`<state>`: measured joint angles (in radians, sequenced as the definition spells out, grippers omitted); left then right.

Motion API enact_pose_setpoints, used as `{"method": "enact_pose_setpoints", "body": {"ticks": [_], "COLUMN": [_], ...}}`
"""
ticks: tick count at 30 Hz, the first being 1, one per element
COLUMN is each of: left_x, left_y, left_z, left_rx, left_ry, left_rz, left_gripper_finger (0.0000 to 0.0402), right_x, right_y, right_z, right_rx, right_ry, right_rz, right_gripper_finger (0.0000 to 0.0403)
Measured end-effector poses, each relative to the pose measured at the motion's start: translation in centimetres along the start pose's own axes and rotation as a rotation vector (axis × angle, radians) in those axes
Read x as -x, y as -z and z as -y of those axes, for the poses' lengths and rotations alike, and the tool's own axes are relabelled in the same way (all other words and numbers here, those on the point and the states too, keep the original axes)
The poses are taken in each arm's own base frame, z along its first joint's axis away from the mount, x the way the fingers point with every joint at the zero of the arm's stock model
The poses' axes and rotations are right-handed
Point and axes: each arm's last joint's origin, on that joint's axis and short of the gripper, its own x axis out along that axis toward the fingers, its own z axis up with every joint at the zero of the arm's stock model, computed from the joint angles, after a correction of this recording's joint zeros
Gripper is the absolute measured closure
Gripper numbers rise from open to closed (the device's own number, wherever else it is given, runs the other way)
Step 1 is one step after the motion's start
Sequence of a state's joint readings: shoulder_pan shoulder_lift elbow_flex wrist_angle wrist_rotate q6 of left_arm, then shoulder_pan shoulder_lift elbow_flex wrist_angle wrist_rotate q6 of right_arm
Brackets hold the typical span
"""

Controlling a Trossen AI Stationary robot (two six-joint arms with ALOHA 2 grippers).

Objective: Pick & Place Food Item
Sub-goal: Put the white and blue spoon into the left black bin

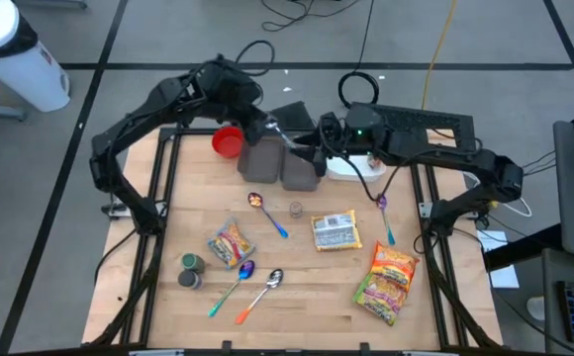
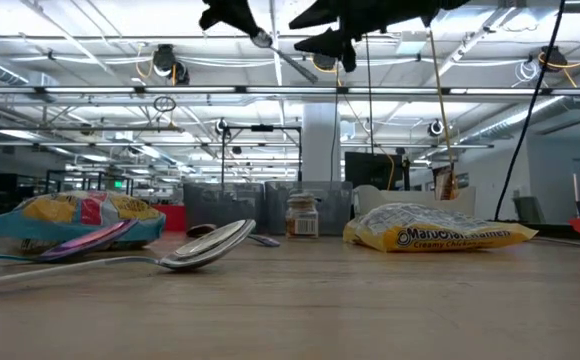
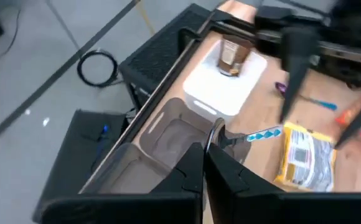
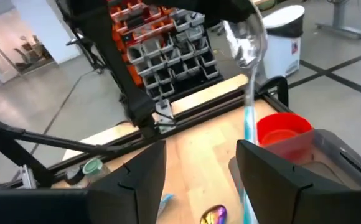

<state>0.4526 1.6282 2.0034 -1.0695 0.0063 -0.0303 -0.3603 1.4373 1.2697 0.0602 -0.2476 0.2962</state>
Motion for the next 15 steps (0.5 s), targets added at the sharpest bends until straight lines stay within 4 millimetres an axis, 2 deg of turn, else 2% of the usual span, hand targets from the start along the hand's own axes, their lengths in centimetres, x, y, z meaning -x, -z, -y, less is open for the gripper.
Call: {"method": "enact_pose_setpoints", "body": {"ticks": [4,9,15], "left_x": [0.3,0.3,0.0], "left_y": [-0.2,0.0,0.2], "left_z": [1.3,2.5,3.4], "left_rx": [-0.083,-0.13,-0.152], "left_ry": [0.032,0.062,0.077], "left_rz": [0.009,-0.001,-0.015], "left_gripper_finger": [0.0397,0.0395,0.0395], "right_x": [-0.5,-0.1,0.1], "right_y": [0.0,-0.7,-1.6], "right_z": [1.0,1.8,1.7], "right_rx": [-0.034,-0.055,-0.079], "right_ry": [-0.01,-0.004,-0.053], "right_rz": [0.004,0.05,0.13], "right_gripper_finger": [0.0219,0.0218,0.0227]}}
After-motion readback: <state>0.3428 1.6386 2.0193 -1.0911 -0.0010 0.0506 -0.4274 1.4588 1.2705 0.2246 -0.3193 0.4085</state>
